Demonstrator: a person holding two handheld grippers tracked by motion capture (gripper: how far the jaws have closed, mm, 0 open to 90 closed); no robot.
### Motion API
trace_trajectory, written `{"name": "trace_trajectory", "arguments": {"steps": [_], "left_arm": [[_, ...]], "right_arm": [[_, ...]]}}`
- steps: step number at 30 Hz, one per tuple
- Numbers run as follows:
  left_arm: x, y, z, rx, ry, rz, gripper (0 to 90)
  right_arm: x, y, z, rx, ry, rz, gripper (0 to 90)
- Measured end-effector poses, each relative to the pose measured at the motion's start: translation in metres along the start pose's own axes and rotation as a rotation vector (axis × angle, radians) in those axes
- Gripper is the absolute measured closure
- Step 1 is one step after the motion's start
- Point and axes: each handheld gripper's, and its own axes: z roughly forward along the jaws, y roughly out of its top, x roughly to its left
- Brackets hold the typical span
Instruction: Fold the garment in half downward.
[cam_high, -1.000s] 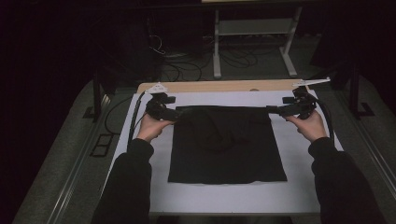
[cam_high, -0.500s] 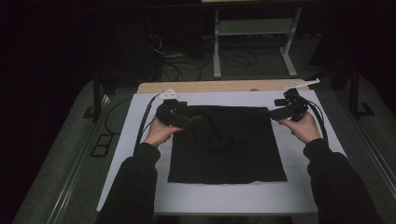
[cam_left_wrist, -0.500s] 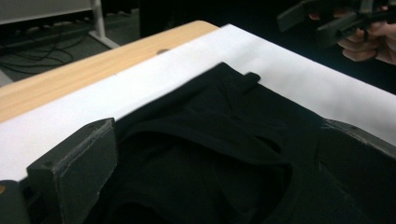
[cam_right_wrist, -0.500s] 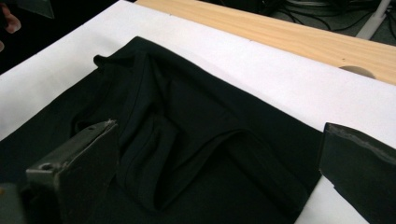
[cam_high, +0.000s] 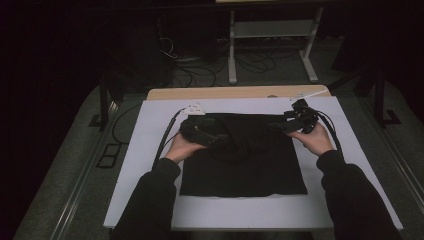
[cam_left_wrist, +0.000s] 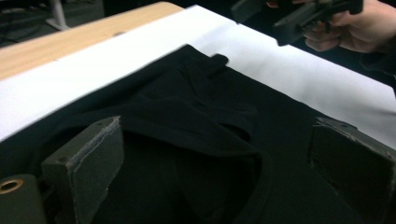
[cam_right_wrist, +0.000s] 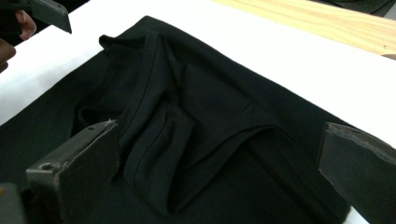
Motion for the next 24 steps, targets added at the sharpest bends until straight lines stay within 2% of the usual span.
{"name": "trace_trajectory", "arguments": {"steps": [17,24], "left_arm": [[-0.015,-0.011,0.029,0.053,-0.086,0.032,7.0],[-0.018,-0.014,0.036,0.064,-0.099,0.039,10.6]], "right_arm": [[0.002,-0.003,0.021,0.031,0.010,-0.003,0.2],[0.003,-0.004,0.032,0.037,0.030,-0.008,5.0]]}}
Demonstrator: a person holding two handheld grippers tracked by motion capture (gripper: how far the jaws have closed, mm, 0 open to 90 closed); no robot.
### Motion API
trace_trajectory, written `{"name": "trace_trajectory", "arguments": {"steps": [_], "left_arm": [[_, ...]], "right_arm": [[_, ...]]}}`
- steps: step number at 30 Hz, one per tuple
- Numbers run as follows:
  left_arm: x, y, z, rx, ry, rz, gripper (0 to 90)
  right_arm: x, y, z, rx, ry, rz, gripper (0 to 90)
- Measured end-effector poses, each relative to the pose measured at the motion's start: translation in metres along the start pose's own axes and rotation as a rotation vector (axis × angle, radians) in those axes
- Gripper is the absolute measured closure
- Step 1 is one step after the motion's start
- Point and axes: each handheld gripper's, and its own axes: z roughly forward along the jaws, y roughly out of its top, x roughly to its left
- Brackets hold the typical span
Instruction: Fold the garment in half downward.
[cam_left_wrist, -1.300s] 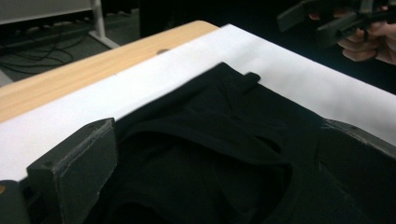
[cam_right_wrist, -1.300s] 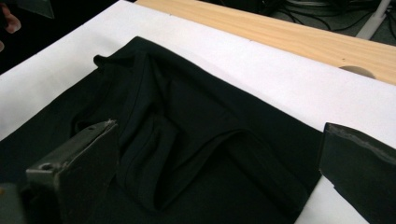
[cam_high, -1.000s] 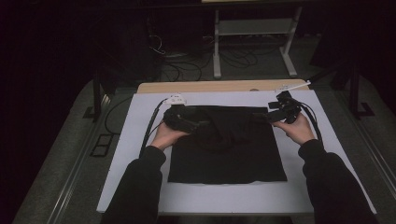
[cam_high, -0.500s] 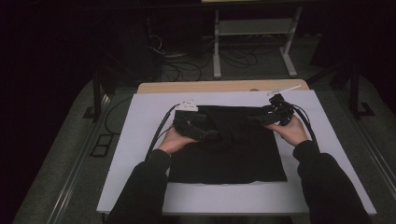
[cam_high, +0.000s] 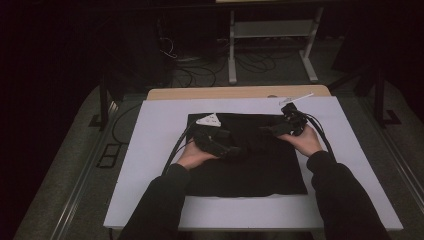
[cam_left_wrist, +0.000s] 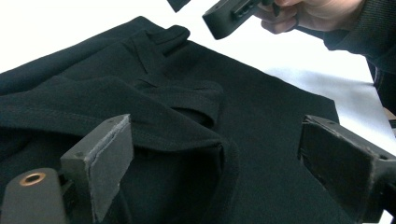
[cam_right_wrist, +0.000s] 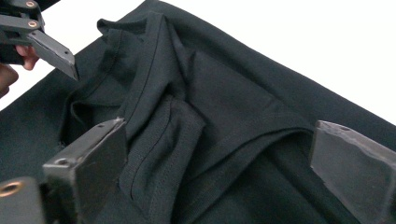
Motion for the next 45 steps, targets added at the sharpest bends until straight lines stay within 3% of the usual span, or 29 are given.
{"name": "trace_trajectory", "arguments": {"steps": [7,17,22,29,32,39,43,45], "left_arm": [[-0.001,-0.003,0.008,0.025,-0.025,0.004,12.9],[0.000,-0.008,0.021,0.054,-0.056,0.009,21.4],[0.001,-0.011,0.024,0.073,-0.063,0.013,30.3],[0.002,-0.014,0.028,0.104,-0.045,0.037,50.5],[0.003,-0.017,0.030,0.124,-0.049,0.042,57.7],[0.003,-0.019,0.034,0.165,-0.035,0.059,74.8],[0.004,-0.018,0.031,0.157,-0.014,0.044,85.3],[0.005,-0.017,0.028,0.151,-0.009,0.034,86.4]], "right_arm": [[0.000,0.000,0.008,0.032,-0.005,-0.026,10.5],[-0.005,0.003,0.016,0.019,0.003,0.002,17.2],[-0.003,0.003,0.022,0.023,0.018,0.005,21.7],[-0.002,0.004,0.035,0.043,0.021,0.004,30.3],[0.000,0.005,0.042,0.058,0.021,0.012,39.7],[0.004,0.005,0.055,0.085,0.039,0.016,50.8],[0.004,0.004,0.062,0.099,0.056,0.022,72.1],[0.005,0.003,0.062,0.108,0.056,0.013,81.3]]}}
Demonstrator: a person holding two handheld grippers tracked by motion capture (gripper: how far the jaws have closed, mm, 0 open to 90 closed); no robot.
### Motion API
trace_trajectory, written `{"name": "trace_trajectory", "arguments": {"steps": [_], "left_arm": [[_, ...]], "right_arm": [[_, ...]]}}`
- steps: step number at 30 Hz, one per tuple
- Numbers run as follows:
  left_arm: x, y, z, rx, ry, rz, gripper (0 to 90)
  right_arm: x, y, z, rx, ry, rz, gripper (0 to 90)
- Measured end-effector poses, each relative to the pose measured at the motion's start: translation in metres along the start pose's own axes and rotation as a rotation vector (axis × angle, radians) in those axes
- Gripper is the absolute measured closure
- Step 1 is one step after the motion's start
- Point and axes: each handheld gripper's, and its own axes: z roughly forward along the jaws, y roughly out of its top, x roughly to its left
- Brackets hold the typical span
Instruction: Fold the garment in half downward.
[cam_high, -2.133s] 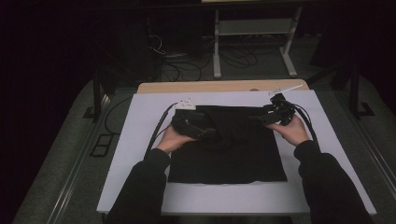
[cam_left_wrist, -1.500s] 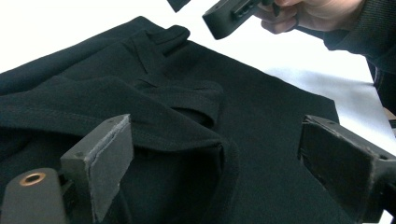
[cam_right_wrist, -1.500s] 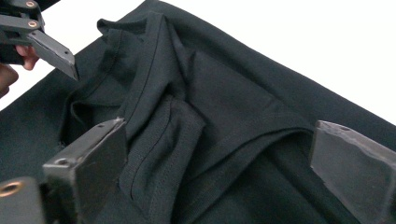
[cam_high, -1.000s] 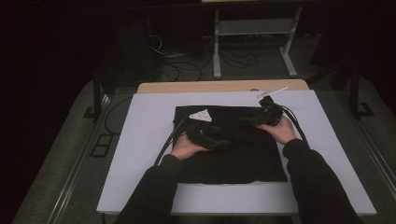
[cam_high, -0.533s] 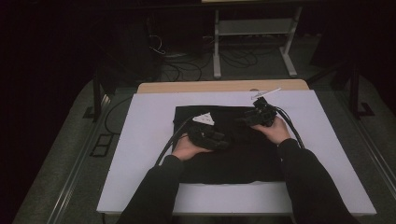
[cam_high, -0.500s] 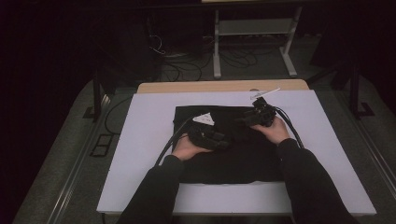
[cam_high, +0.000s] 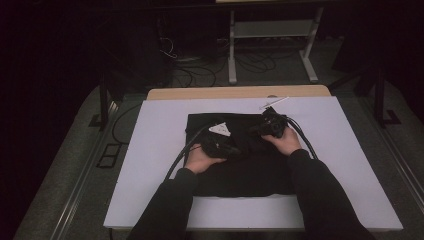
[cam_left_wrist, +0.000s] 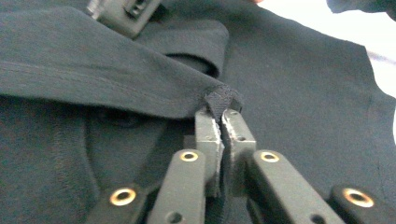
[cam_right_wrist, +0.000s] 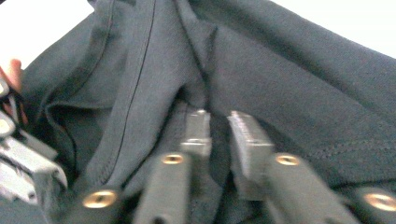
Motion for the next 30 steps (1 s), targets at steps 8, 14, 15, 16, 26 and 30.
{"name": "trace_trajectory", "arguments": {"steps": [8,14,15,16,26,30], "left_arm": [[-0.002,0.005,-0.015,-0.040,0.025,0.018,87.1],[-0.003,0.006,-0.025,-0.083,0.045,0.015,87.2],[-0.003,0.006,-0.027,-0.089,0.047,0.013,87.2],[-0.003,0.006,-0.029,-0.095,0.050,0.011,87.1],[-0.003,0.009,-0.050,-0.138,0.082,0.014,87.1],[-0.004,0.009,-0.058,-0.143,0.090,0.017,87.1]], "right_arm": [[0.003,0.001,-0.018,-0.045,0.017,-0.014,84.1],[0.003,-0.001,-0.034,-0.083,0.010,-0.026,84.1],[0.003,-0.002,-0.035,-0.091,0.010,-0.023,84.1],[0.002,-0.004,-0.038,-0.100,0.013,-0.023,84.1],[0.001,-0.010,-0.059,-0.157,0.016,-0.036,84.0],[0.006,-0.009,-0.069,-0.171,0.021,-0.052,84.0]]}}
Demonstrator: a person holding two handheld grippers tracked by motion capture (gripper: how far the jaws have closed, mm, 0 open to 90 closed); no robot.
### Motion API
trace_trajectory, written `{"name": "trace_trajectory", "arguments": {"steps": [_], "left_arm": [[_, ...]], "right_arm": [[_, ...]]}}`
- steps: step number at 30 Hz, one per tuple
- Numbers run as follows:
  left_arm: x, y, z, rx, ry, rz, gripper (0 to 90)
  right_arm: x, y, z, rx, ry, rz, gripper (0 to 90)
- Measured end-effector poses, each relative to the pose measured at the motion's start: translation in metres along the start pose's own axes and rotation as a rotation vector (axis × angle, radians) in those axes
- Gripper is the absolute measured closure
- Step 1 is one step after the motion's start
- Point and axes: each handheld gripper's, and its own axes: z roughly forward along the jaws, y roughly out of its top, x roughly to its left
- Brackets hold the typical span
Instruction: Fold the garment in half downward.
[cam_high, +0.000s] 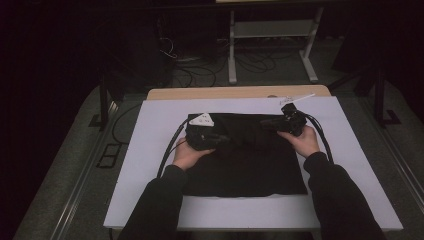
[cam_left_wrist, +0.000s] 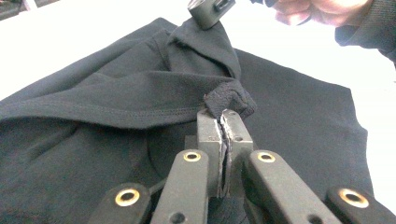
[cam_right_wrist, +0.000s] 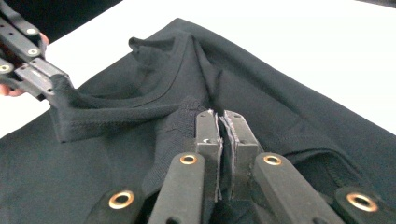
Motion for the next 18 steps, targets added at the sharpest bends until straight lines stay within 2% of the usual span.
{"name": "trace_trajectory", "arguments": {"steps": [8,18], "left_arm": [[-0.001,0.003,-0.015,-0.045,0.016,-0.007,87.1],[-0.001,0.005,-0.032,-0.080,0.044,-0.016,87.1]], "right_arm": [[0.011,0.006,-0.022,-0.032,0.008,-0.041,84.1],[0.017,0.008,-0.043,-0.057,0.013,-0.060,84.1]]}}
